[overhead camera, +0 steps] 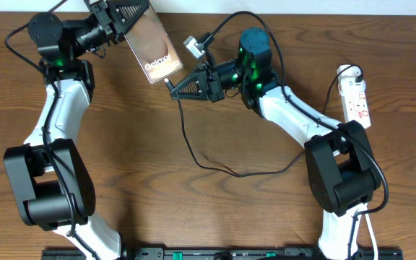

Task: Plug charger to phone and switch on socket
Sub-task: 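Push the connector into the phone's charging port with the right gripper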

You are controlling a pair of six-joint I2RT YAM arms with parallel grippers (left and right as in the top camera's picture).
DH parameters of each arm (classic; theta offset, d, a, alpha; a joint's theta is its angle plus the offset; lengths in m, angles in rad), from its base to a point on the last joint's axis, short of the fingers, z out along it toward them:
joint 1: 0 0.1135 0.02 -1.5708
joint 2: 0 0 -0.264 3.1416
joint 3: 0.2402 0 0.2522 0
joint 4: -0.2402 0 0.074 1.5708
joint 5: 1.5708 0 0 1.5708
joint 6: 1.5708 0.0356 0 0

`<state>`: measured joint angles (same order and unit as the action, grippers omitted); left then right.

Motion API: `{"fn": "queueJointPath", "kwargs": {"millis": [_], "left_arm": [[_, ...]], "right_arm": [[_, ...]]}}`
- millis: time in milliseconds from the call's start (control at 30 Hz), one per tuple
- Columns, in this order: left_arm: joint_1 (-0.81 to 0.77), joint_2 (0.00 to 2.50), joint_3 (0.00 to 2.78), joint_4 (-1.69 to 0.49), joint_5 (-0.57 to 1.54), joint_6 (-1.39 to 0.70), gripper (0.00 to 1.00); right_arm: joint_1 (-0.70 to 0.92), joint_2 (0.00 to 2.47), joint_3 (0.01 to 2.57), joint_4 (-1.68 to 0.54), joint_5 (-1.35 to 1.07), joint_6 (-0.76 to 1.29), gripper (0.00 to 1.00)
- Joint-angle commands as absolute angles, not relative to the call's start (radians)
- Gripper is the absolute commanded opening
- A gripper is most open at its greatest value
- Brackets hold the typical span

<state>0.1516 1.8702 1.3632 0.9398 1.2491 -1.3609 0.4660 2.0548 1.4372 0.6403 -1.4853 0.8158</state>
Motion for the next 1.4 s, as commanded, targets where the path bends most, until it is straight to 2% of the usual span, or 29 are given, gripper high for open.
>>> {"fn": "queueJointPath", "kwargs": {"millis": [0,1367], "left_arm": [[0.152,1.848,1.382,0.948,1.248,-1.356,0.07],[0.140,1.848,1.382,0.949,1.283,-1.396,0.07]], "right_arm": [[0.456,2.051,1.448,0.645,-1.499,0.826,0.01],[0.447,2.052,1.447,0.640,-1.465,0.838,0.01]]}}
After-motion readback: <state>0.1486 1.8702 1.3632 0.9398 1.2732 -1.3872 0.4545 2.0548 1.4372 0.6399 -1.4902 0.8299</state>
